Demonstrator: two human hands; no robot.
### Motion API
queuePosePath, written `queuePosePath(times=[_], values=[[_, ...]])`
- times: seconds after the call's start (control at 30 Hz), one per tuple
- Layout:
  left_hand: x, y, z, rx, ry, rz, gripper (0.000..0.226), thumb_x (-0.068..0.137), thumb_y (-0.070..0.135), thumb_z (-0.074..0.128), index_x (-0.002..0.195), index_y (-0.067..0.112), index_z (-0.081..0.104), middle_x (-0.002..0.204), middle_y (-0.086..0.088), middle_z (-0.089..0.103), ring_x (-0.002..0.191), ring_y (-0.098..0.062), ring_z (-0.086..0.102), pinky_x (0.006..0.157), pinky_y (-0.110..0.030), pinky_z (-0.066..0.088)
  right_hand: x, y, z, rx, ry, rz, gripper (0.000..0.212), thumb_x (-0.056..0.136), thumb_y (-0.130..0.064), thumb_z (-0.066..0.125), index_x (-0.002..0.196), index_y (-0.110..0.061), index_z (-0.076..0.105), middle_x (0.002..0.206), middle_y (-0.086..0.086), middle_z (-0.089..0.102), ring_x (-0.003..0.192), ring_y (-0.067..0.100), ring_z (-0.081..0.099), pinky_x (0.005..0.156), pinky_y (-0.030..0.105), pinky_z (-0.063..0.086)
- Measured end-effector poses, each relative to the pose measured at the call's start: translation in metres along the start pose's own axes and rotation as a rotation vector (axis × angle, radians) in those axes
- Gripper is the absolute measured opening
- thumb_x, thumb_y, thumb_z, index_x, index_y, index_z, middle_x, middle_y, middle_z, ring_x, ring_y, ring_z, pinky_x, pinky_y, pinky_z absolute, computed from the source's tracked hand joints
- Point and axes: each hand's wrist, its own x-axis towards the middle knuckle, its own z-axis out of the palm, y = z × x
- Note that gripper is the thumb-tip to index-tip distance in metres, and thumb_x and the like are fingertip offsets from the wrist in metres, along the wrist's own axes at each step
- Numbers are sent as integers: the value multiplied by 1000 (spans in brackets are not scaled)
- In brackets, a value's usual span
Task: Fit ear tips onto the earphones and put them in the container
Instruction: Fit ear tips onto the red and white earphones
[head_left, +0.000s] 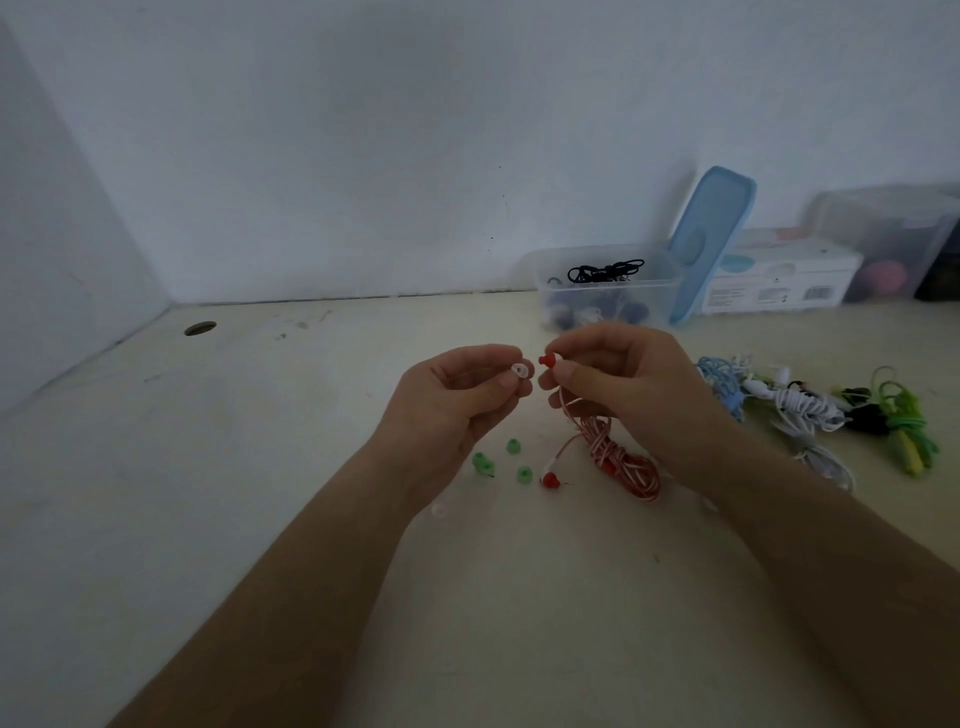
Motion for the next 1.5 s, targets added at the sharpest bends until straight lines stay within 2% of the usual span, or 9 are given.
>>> queuePosePath(times=[0.13,0.53,0.67,0.83,0.93,1.07,1.23,1.37,1.5], values=[[0,-1,1,4,-9,-2,20,82,-8,63,96,5,71,88,-11,75,79,-17,72,73,-20,58,0,0,1,-23,-4,-30,12,87,-6,71,96,-13,72,83,9,75,73,21,71,71,32,60],[-1,0,2,72,-24,10,22,77,-5,68,95,8,71,87,-11,76,81,-18,73,75,-22,58,1,2,-2,-143,-25,-92,12,86,-13,74,98,-17,77,81,4,75,70,20,68,71,33,60],[-2,1,1,113,-26,19,21,82,-6,66,96,7,73,91,-13,76,85,-19,73,80,-23,58,3,4,-3,-147,-23,-90,13,85,-13,75,96,-19,77,76,1,74,66,16,66,67,30,55],[-3,2,0,156,-25,29,21,84,-6,64,94,10,74,90,-12,76,85,-19,74,77,-22,58,4,6,-5,-165,-35,-98,15,86,-10,74,98,-17,78,72,-2,73,64,13,64,66,27,52],[-4,4,1,188,-29,42,18,77,2,71,92,11,75,87,-12,77,83,-19,74,74,-22,58,4,5,-5,-183,-47,-106,16,86,-9,74,99,-17,78,75,3,74,65,15,63,68,29,55],[-5,5,1,237,-48,58,28,61,14,76,89,11,74,85,-10,77,81,-18,74,73,-22,57,4,5,-7,-210,-71,-117,17,86,-8,73,102,-13,77,78,7,75,64,16,63,67,28,55],[-4,3,0,268,-57,63,25,62,15,78,86,13,75,84,-11,77,82,-19,74,74,-24,57,4,5,-9,-225,-103,-128,16,86,-5,73,101,-11,77,70,-8,72,60,7,60,63,21,49],[-3,3,-1,287,-62,59,17,72,4,75,88,11,74,84,-10,76,81,-20,74,75,-25,58,4,5,-10,-268,-112,-136,17,86,-7,73,101,-12,77,71,-11,73,62,5,62,64,18,49],[-5,3,1,288,-56,76,26,62,14,77,88,11,74,82,-10,76,81,-20,74,74,-24,58,4,6,-10,-260,-101,-143,17,85,-6,73,101,-11,77,71,-10,73,63,4,63,65,16,49]])
